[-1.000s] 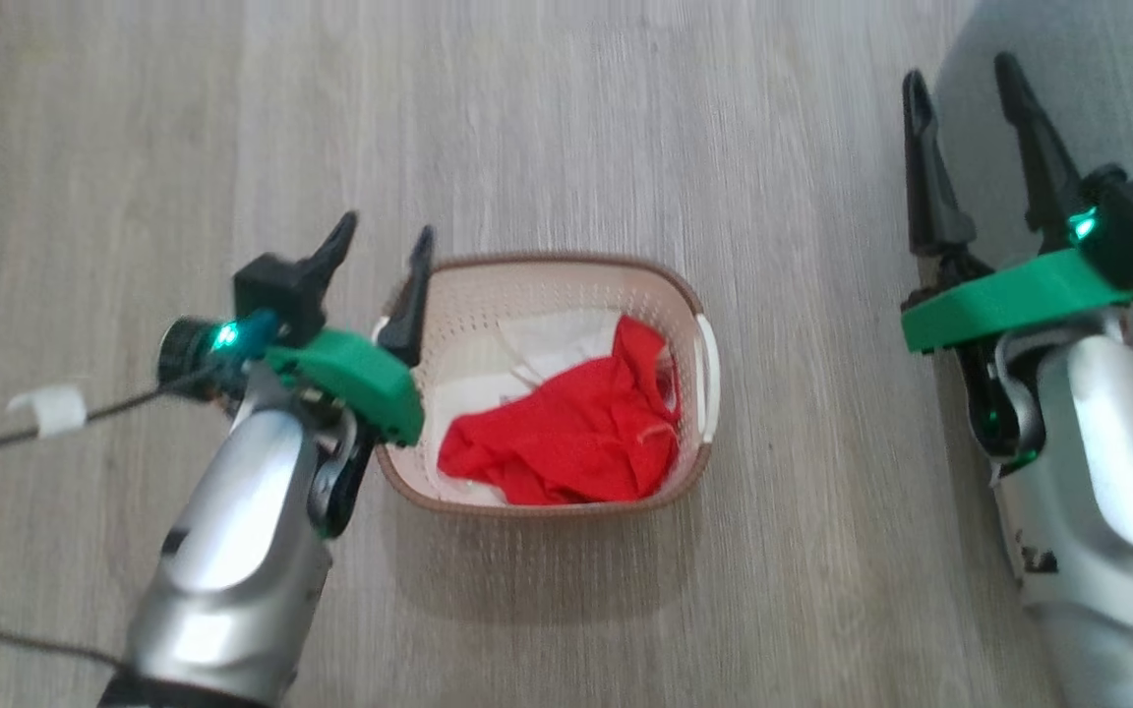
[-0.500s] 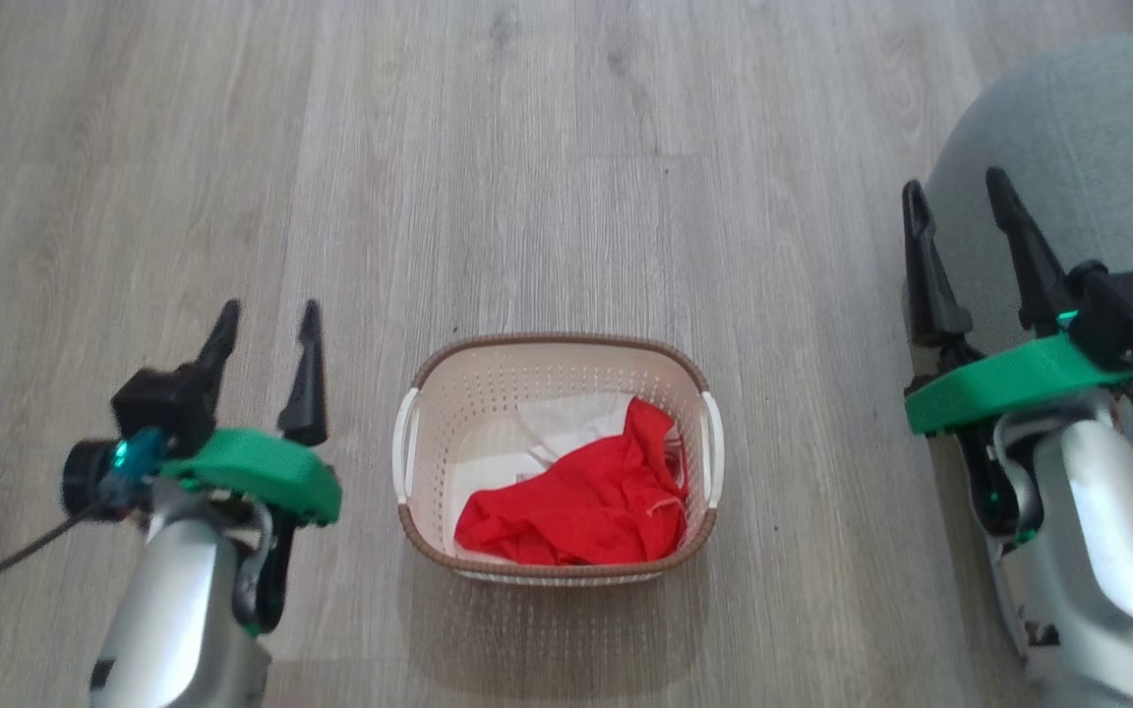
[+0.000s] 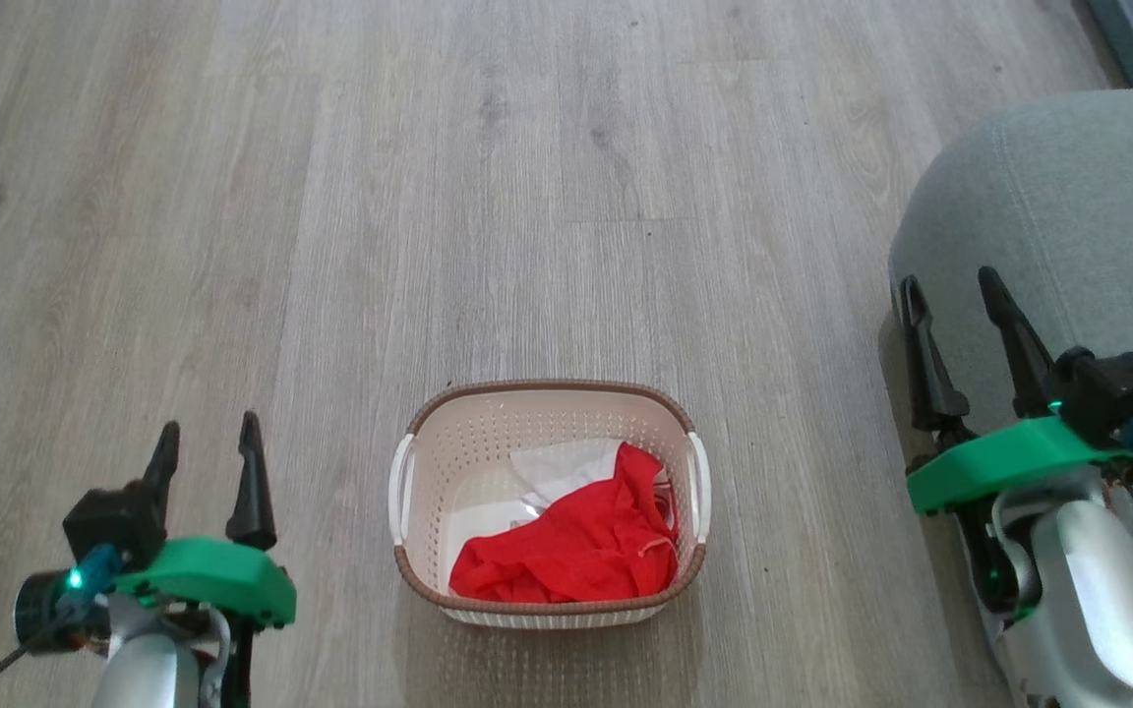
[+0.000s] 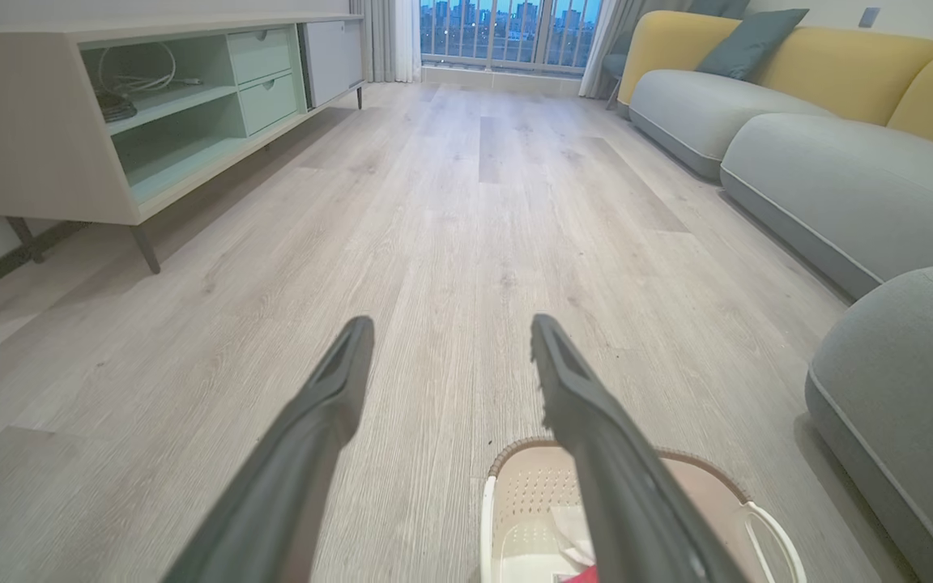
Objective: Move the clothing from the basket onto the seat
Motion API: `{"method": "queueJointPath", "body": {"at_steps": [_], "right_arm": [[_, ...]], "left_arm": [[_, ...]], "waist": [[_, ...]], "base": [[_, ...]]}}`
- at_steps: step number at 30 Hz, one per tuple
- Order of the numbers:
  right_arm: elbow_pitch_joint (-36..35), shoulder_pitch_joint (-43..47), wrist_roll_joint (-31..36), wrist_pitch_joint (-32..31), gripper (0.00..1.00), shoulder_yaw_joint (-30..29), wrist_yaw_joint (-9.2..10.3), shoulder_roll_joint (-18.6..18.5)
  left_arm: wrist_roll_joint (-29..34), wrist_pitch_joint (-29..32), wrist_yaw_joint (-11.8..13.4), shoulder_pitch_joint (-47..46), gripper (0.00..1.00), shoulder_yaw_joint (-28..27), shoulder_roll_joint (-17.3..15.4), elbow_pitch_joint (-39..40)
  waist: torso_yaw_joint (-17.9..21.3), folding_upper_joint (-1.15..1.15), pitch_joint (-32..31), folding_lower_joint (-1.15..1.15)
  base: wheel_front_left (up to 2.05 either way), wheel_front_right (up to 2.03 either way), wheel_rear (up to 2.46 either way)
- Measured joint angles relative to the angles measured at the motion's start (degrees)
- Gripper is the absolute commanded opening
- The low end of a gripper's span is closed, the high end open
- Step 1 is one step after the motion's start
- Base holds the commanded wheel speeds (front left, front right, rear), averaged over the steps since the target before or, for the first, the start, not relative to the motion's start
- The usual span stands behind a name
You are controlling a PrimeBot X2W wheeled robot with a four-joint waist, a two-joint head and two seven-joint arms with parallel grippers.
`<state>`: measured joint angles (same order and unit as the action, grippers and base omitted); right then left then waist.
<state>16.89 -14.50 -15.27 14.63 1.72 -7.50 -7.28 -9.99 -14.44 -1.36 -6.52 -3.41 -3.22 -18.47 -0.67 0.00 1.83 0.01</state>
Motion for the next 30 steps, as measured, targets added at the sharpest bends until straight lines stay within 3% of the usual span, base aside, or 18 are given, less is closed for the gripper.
{"method": "queueJointPath", "body": {"at_steps": [6,12,30], "right_arm": [[-0.42,0.05,-0.01,0.0,1.0,-0.4,-0.01,0.3],[-0.82,-0.16,-0.01,0.0,1.0,-0.21,-0.01,0.64],[-3.91,-8.28,0.16,0.0,1.0,1.21,-0.01,1.79]], "left_arm": [[0.42,0.0,-0.27,0.33,1.0,-0.4,0.31,-1.0],[-1.61,0.25,-1.05,-0.7,1.0,0.75,0.66,-11.68],[-1.12,0.23,-3.25,-19.57,1.0,5.71,0.96,-27.2]], "waist": [[0.03,0.0,0.41,0.0],[0.27,0.0,2.3,0.0],[4.66,0.0,15.71,-0.02]], "base": [[0.0,0.0,0.0],[0.0,0.0,0.0],[0.0,0.0,0.0]]}}
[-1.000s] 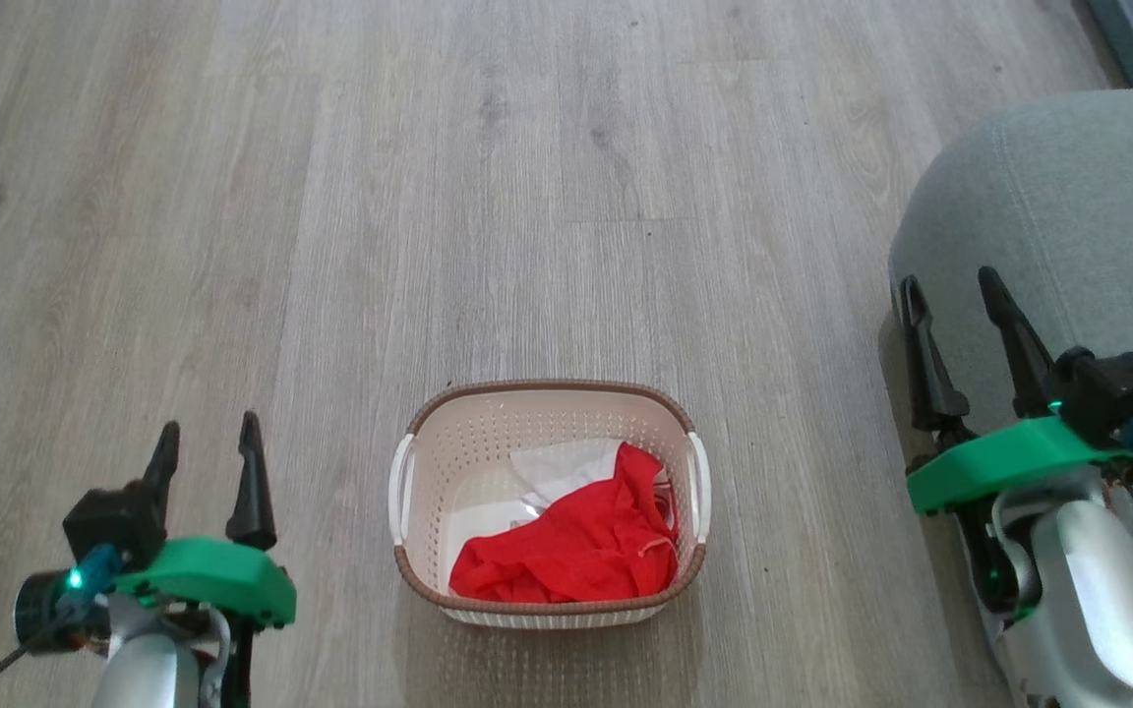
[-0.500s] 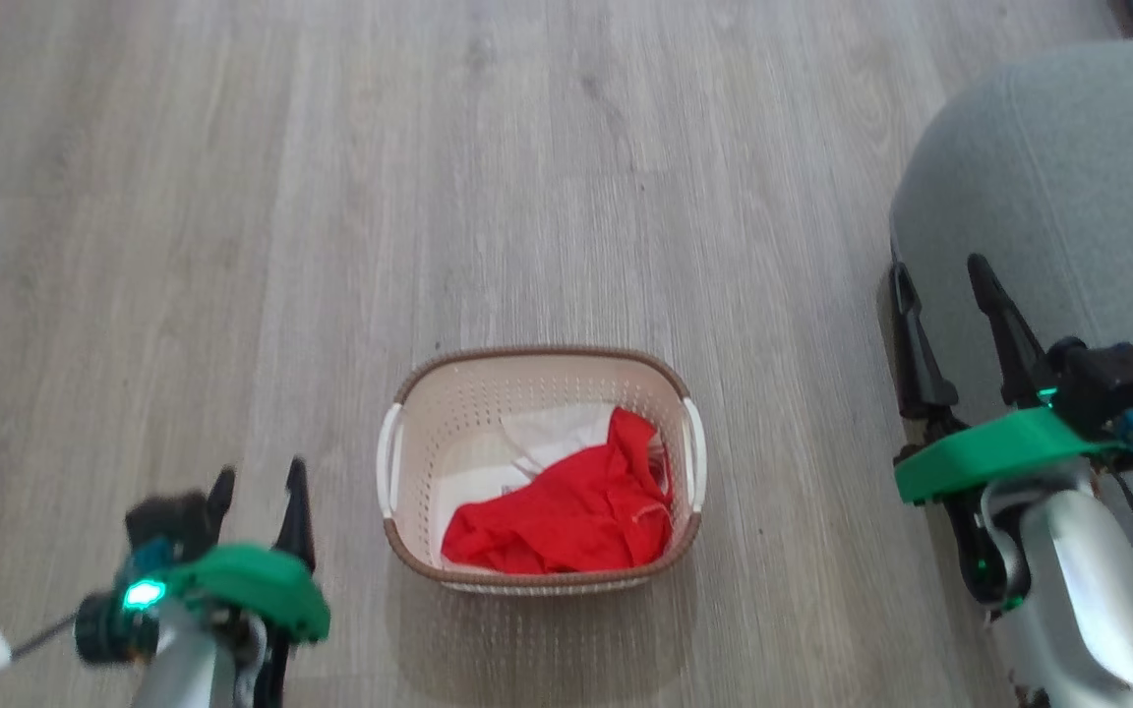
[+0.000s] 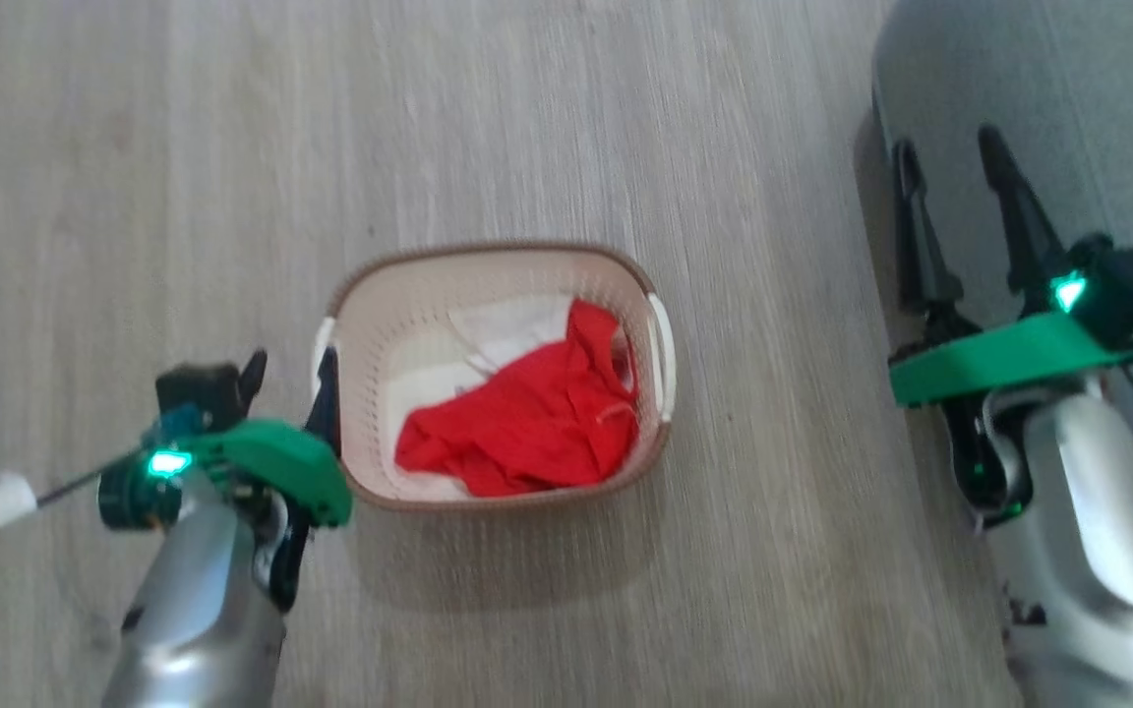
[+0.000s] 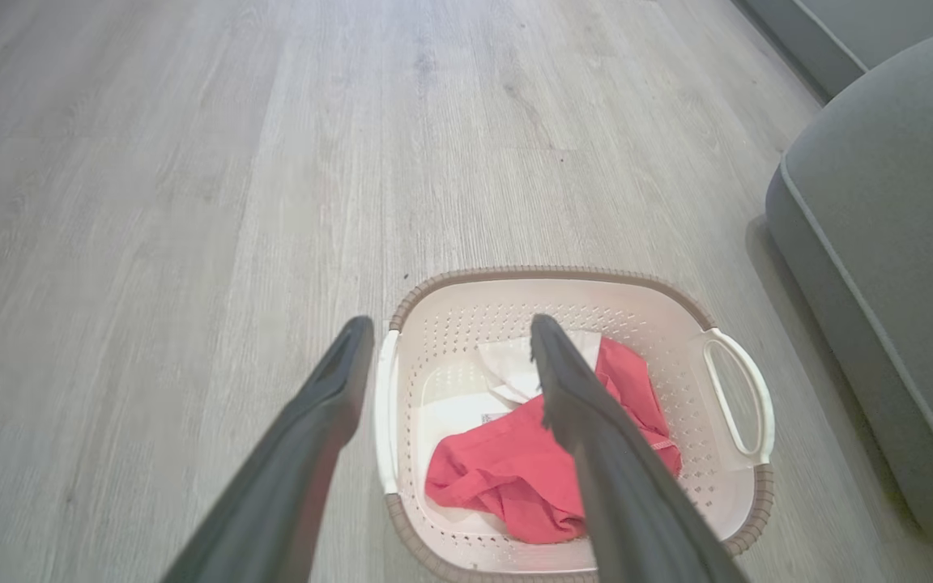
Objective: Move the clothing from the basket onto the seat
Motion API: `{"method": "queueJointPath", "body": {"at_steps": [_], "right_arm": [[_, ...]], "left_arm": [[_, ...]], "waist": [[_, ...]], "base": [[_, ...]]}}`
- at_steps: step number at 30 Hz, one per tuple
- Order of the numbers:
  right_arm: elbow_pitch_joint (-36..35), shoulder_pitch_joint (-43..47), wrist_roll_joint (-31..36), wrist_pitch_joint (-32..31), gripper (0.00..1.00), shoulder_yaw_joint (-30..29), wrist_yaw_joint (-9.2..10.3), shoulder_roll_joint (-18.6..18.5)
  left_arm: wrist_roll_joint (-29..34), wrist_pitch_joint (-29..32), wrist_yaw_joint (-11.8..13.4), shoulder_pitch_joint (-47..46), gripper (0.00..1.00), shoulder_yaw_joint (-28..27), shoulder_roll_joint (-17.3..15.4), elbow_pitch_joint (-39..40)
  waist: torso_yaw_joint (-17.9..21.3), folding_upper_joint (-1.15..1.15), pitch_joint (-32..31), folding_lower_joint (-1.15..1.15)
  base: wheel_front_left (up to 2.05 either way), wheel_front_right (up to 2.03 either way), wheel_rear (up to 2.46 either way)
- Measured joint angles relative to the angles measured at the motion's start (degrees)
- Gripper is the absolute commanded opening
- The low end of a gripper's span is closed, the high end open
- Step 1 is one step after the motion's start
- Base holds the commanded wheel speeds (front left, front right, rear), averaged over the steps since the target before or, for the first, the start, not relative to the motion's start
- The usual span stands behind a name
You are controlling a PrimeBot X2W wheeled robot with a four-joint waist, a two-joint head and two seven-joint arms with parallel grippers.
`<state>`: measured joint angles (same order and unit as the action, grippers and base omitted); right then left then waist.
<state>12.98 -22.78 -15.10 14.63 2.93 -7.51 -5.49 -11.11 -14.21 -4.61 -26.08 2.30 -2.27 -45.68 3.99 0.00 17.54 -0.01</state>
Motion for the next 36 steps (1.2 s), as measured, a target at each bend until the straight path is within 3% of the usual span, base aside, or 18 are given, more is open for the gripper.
{"method": "queueJointPath", "body": {"at_steps": [10,20,26,36], "right_arm": [[-3.13,-8.68,1.13,0.0,1.0,0.47,0.0,0.71],[-4.01,-12.98,1.49,0.0,1.0,2.24,0.0,1.63],[-4.25,-13.66,1.32,0.0,1.0,2.67,0.0,1.78],[-4.67,-14.4,0.4,0.0,1.0,3.14,0.0,1.83]], "left_arm": [[-0.01,1.13,-1.09,-12.74,1.0,3.8,0.25,-9.14],[0.0,9.27,-0.27,-23.58,1.0,7.22,0.34,-18.82],[-0.1,16.12,0.27,-28.03,1.0,9.62,0.34,-24.19],[-1.03,22.51,2.36,-30.65,1.0,16.1,0.32,-26.14]], "waist": [[3.31,0.0,12.49,-0.01],[7.04,0.0,23.36,0.0],[9.46,0.0,27.37,0.0],[11.07,0.0,30.41,0.01]], "base": [[0.0,0.0,0.0],[0.0,0.0,0.0],[0.0,0.0,0.0],[0.0,0.0,0.0]]}}
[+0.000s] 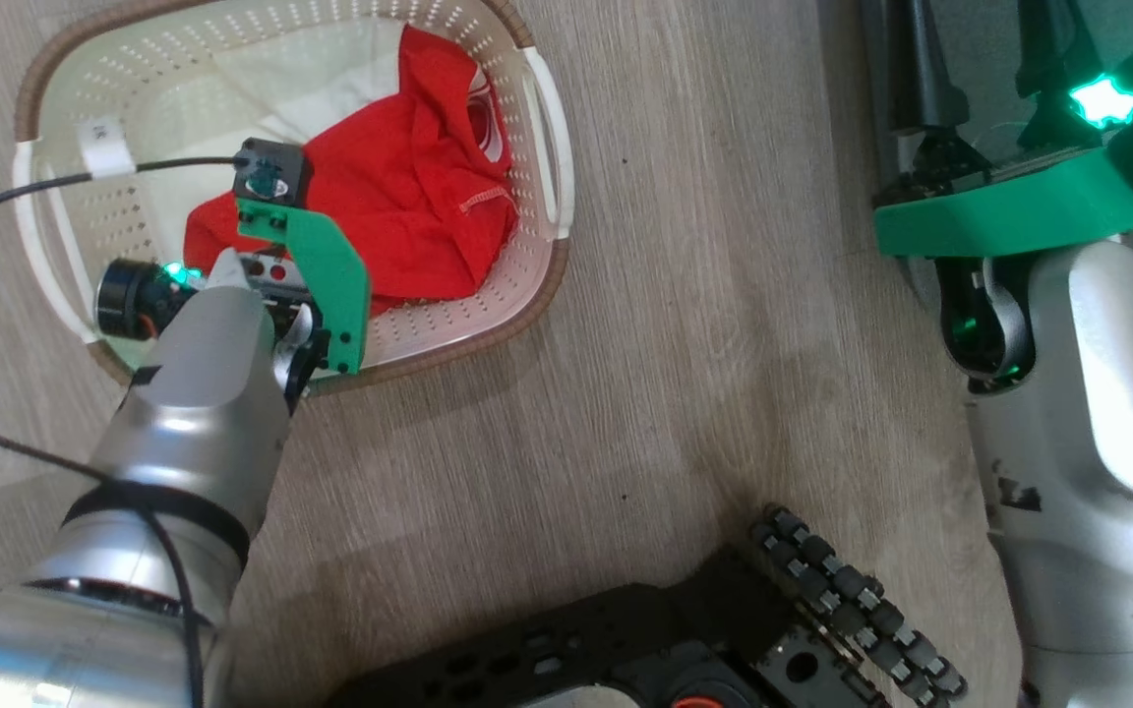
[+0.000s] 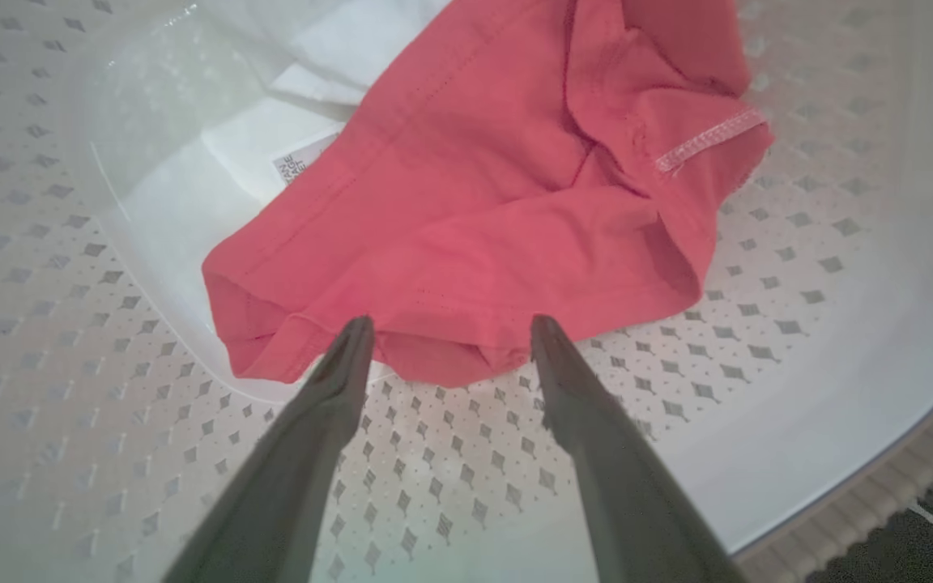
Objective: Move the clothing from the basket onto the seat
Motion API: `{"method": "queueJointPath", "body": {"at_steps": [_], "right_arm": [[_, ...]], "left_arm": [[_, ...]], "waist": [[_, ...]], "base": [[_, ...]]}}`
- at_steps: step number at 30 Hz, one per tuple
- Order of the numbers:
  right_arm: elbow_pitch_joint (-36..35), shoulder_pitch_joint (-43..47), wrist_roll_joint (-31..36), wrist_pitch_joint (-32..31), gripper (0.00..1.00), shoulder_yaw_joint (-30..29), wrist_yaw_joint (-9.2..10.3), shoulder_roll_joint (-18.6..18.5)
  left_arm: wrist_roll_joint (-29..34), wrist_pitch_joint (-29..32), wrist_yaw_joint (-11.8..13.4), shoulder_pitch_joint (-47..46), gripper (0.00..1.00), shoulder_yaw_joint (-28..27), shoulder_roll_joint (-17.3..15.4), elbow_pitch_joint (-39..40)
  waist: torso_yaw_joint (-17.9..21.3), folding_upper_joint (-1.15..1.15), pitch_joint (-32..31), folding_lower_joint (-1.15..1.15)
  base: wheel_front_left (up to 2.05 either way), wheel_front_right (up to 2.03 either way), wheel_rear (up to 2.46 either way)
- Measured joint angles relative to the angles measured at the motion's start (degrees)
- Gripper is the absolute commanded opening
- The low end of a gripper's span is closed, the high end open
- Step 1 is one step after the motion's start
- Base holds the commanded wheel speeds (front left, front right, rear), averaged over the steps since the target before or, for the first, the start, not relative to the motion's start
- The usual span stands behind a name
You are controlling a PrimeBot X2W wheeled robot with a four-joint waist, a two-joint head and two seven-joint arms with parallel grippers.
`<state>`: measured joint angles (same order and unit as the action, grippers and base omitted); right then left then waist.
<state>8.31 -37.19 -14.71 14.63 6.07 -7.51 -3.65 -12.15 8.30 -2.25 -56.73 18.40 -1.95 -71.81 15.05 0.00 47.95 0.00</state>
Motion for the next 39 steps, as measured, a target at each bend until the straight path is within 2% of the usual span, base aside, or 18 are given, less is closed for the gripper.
{"method": "queueJointPath", "body": {"at_steps": [4,10,16,26,35,39], "right_arm": [[-0.78,-0.01,0.0,0.0,1.0,0.13,0.0,0.03],[-2.07,-0.49,0.02,0.0,1.0,0.08,0.0,0.05],[-3.47,-1.04,0.01,0.0,1.0,0.1,0.0,0.07],[-4.56,-0.79,0.7,0.0,1.0,-0.53,0.0,0.09],[-5.45,0.2,0.69,0.0,1.0,-0.57,0.0,0.09],[-5.53,0.64,0.69,0.0,1.0,-0.57,0.0,0.09]], "left_arm": [[0.21,2.71,2.52,-1.47,1.0,3.47,-0.03,-0.56],[1.87,4.19,4.81,-4.38,1.0,6.39,-0.07,-1.31],[4.66,5.61,6.0,-6.58,1.0,9.39,-1.51,-1.72],[6.62,6.16,6.5,-7.25,1.0,12.82,-2.36,-2.33],[8.18,2.81,6.46,-8.25,1.0,15.73,-2.07,-2.46],[8.8,-1.34,5.7,-8.39,1.0,17.26,-1.76,-2.38]], "waist": [[0.09,0.0,1.42,0.0],[0.39,0.0,3.78,0.01],[0.84,0.0,6.47,0.0],[0.04,0.0,9.05,0.0],[-0.47,0.0,10.39,0.0],[-0.31,0.0,10.61,0.0]], "base": [[0.0,0.0,0.0],[0.0,0.0,0.0],[0.0,0.0,0.0],[0.0,0.0,0.0],[0.0,0.0,0.0],[0.0,0.0,0.0]]}}
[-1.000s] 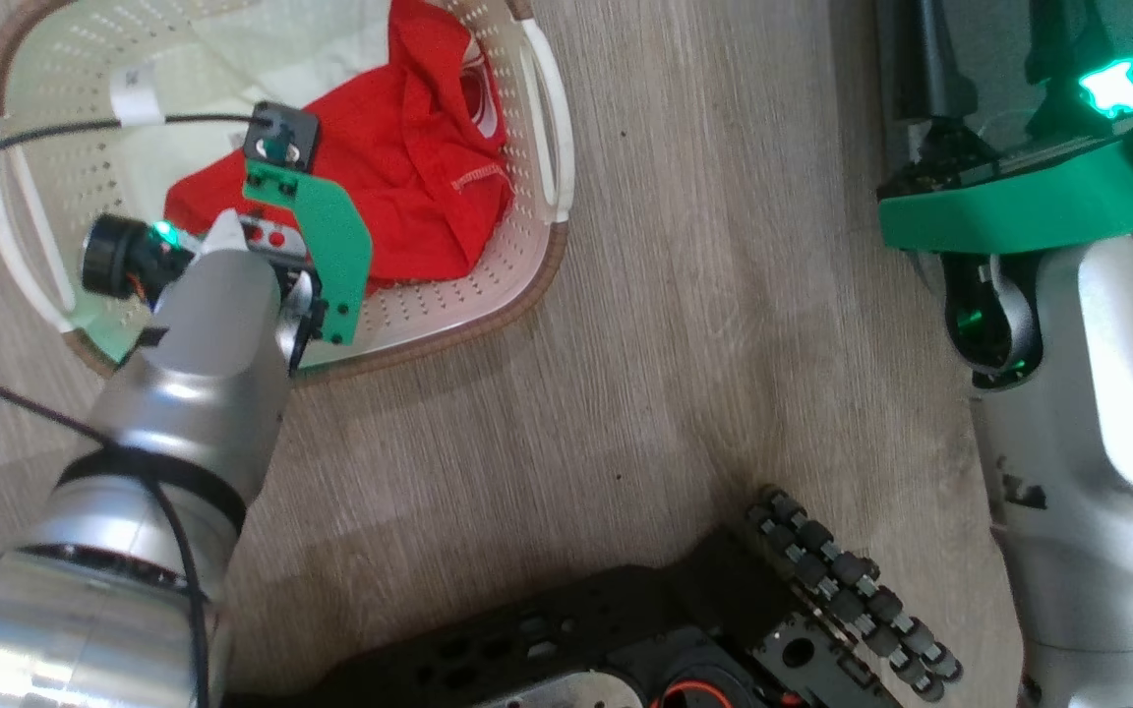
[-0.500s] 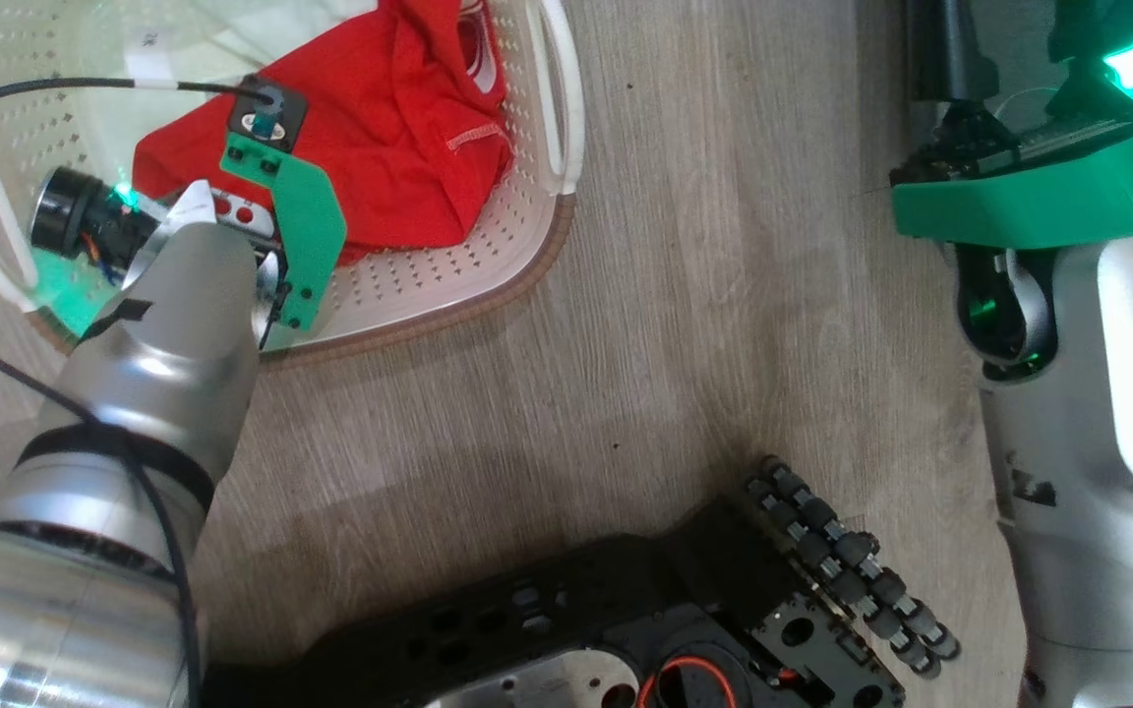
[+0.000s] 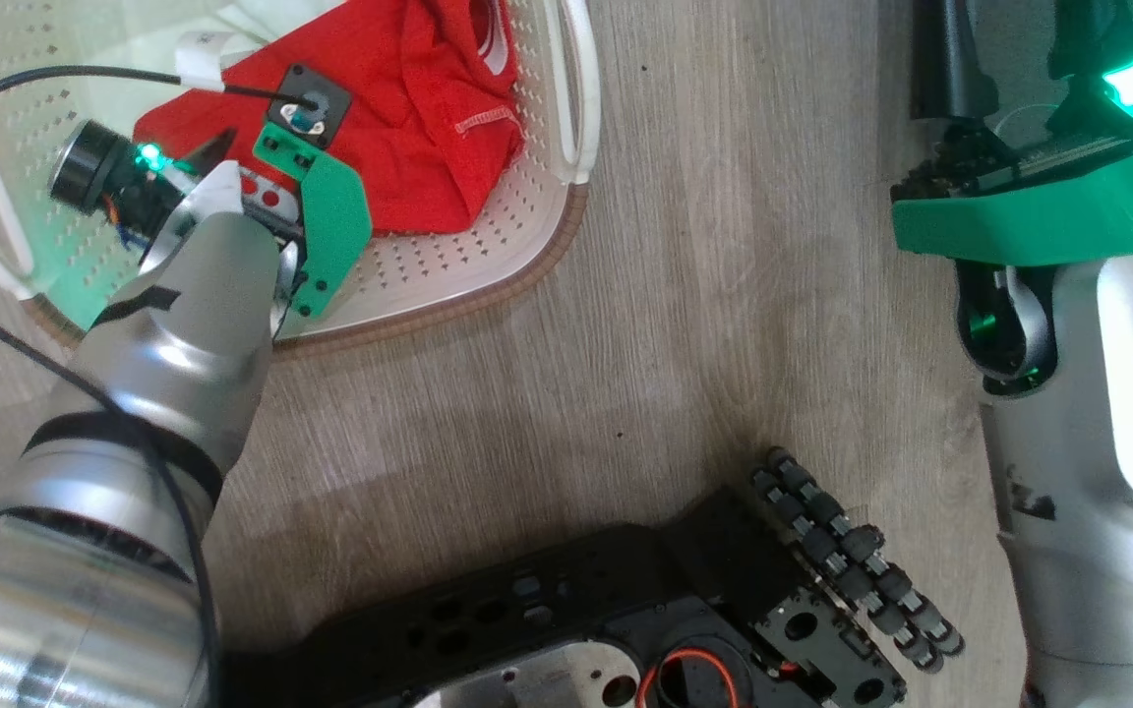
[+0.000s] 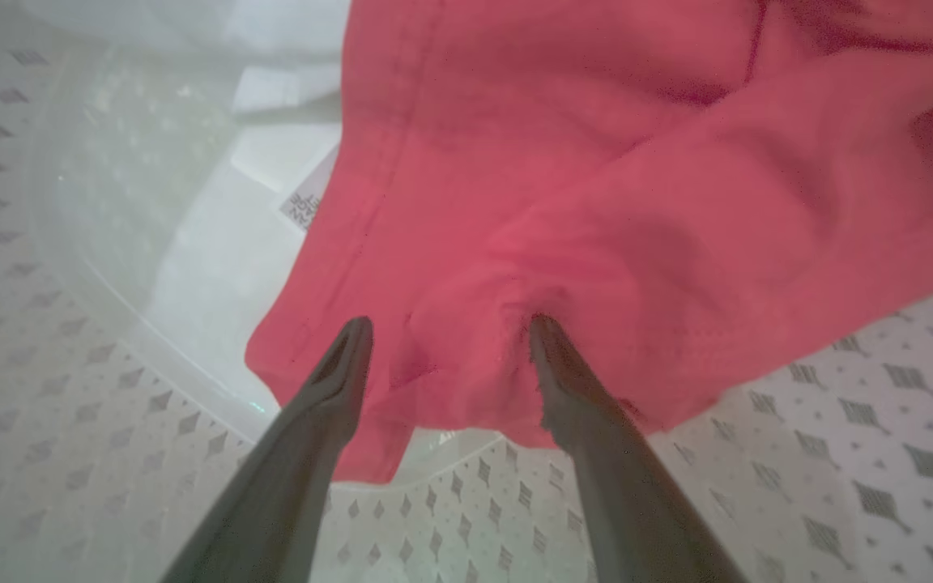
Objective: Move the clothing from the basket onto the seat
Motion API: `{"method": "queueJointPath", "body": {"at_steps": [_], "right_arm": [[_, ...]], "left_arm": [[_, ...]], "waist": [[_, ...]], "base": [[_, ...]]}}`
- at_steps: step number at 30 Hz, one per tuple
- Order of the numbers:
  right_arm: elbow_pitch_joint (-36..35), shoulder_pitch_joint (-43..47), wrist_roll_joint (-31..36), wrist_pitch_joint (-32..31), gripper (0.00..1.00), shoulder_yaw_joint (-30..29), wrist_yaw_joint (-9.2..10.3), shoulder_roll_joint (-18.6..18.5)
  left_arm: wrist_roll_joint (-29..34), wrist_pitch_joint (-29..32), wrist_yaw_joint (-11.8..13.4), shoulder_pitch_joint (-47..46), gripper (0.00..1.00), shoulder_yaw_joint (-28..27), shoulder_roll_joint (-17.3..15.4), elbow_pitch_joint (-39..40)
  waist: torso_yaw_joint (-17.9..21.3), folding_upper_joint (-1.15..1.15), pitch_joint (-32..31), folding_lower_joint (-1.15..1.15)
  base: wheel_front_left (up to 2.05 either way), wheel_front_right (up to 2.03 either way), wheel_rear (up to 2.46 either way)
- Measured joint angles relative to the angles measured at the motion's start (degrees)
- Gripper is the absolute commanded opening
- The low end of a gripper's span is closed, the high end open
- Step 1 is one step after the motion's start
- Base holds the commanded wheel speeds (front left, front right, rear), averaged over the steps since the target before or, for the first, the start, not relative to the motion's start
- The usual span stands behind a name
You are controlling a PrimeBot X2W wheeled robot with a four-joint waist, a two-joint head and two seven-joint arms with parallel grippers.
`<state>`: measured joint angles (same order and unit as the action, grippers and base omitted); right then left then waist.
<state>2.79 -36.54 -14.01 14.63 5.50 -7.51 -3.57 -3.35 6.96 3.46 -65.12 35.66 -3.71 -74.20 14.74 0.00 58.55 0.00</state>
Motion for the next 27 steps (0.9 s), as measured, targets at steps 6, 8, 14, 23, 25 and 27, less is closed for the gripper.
{"method": "queueJointPath", "body": {"at_steps": [6,8,14,23,25,27], "right_arm": [[-0.09,0.46,-0.09,0.0,1.0,-0.05,0.0,0.0],[-0.29,1.1,-0.1,0.0,1.0,-0.09,0.0,0.01],[-0.99,1.79,-0.19,0.0,1.0,-0.56,0.0,0.02],[-1.36,1.97,-0.68,0.0,1.0,-0.87,0.0,0.03],[-1.51,1.98,-0.68,0.0,1.0,-0.89,0.0,0.03],[-1.66,1.98,-0.68,0.0,1.0,-1.02,0.0,0.03]], "left_arm": [[0.44,-2.31,-0.93,-1.03,1.0,1.6,0.48,0.09],[1.14,-2.31,-1.02,-1.05,1.0,2.83,0.55,0.07],[3.46,-0.9,-0.93,-1.06,1.0,5.86,0.43,-0.05],[6.65,0.6,-1.83,-1.96,1.0,10.55,-0.47,-0.22],[6.64,0.59,-1.85,-2.01,1.0,10.62,-0.47,-0.22],[6.15,0.45,-2.1,-2.01,1.0,10.54,-0.45,-0.22]], "waist": [[0.52,0.0,0.3,0.0],[0.66,0.0,0.42,0.0],[0.74,0.0,0.91,0.0],[0.78,0.0,1.19,0.0],[0.83,0.0,1.17,0.0],[0.83,0.0,1.19,0.0]], "base": [[0.0,0.0,0.0],[0.0,0.0,0.0],[0.0,0.0,0.0],[0.0,0.0,0.0],[0.0,0.0,0.0],[0.0,0.0,0.0]]}}
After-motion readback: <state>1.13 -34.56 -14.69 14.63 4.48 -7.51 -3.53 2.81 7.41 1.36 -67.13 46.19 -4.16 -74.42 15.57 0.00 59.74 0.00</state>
